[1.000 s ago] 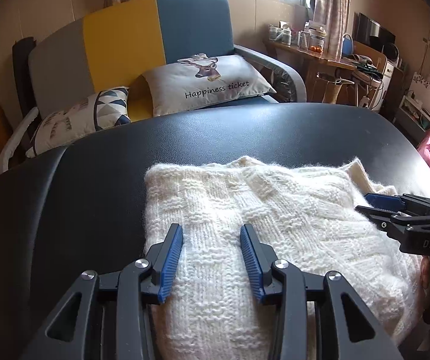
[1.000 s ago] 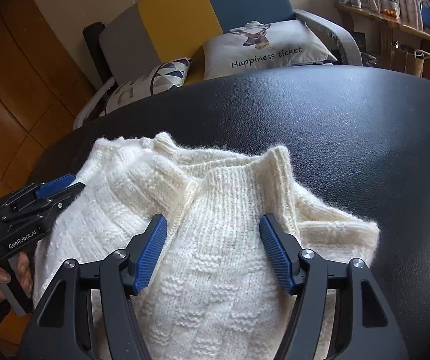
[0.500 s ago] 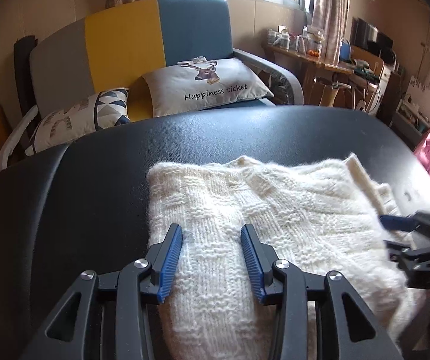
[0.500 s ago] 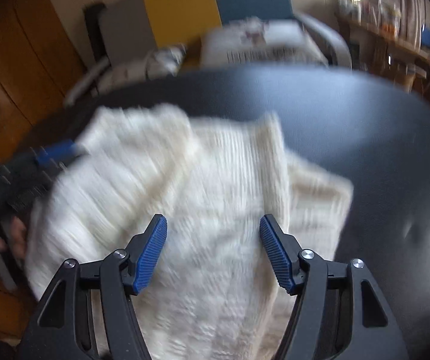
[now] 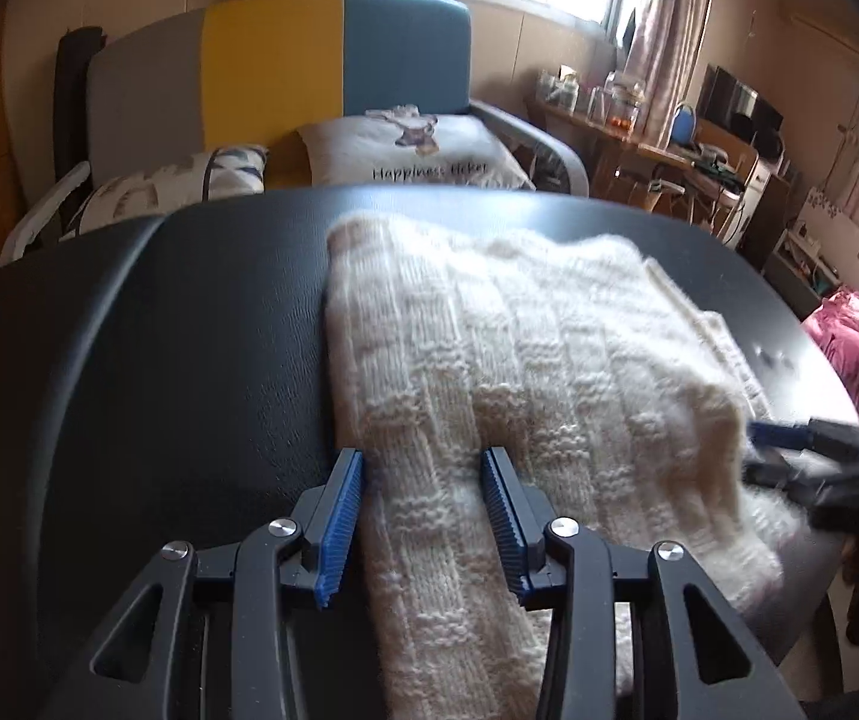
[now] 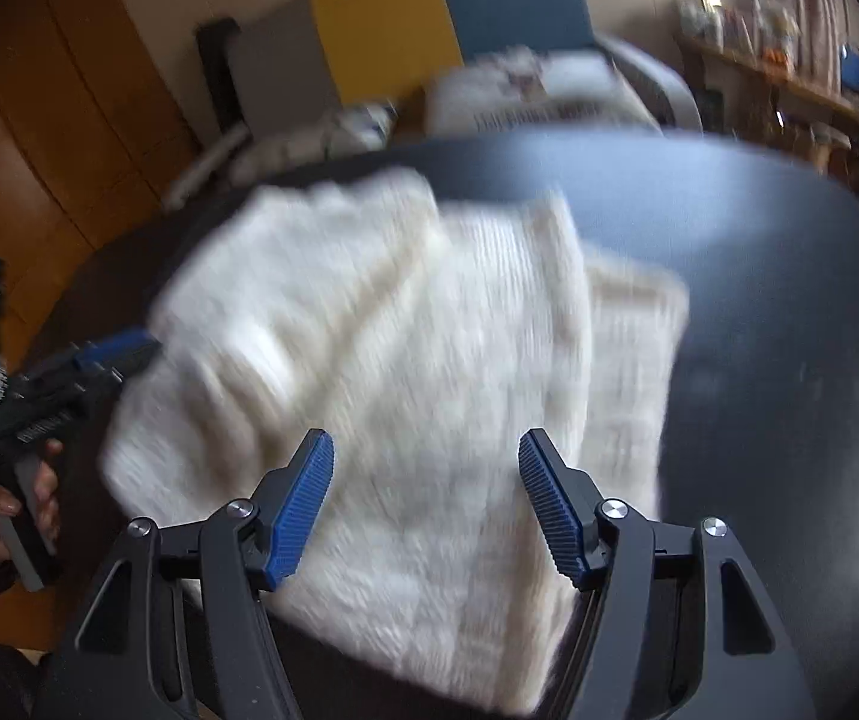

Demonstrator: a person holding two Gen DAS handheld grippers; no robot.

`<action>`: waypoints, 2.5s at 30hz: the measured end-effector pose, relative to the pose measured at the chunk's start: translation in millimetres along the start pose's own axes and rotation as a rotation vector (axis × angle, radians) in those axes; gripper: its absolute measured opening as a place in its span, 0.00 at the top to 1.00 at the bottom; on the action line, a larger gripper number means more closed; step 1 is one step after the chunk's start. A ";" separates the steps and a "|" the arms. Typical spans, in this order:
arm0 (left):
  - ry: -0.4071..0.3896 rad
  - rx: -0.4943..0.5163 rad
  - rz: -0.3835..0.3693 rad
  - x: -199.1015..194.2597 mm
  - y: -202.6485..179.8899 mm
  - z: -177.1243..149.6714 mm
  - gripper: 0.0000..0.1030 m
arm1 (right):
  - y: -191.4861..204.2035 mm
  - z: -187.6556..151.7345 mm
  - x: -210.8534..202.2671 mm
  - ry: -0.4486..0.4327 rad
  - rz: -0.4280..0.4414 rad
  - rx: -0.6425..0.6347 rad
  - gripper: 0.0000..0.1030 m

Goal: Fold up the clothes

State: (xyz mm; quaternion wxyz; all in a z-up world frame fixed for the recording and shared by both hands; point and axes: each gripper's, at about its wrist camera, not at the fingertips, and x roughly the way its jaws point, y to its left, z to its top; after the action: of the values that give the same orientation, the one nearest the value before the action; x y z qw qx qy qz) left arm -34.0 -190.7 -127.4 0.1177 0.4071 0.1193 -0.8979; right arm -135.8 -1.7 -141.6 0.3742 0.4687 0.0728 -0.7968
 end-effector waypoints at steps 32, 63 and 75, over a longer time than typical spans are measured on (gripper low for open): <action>0.009 0.016 0.085 -6.6 -9.2 -4.5 0.58 | 29.9 -16.0 9.0 0.053 -0.090 -0.010 0.28; 0.038 0.066 0.010 -18.8 -4.4 -1.8 0.58 | 74.0 7.4 -15.1 -0.048 0.007 -0.233 0.28; -0.058 0.029 -0.079 -30.3 6.5 22.5 0.58 | 49.8 14.6 -11.8 -0.045 0.086 -0.169 0.29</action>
State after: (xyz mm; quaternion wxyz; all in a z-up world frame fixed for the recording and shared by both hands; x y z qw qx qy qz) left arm -28.4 -200.3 -90.8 0.0796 0.3775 0.1187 -0.9149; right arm -109.5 -37.7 -112.4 0.4479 0.4202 0.1110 -0.7813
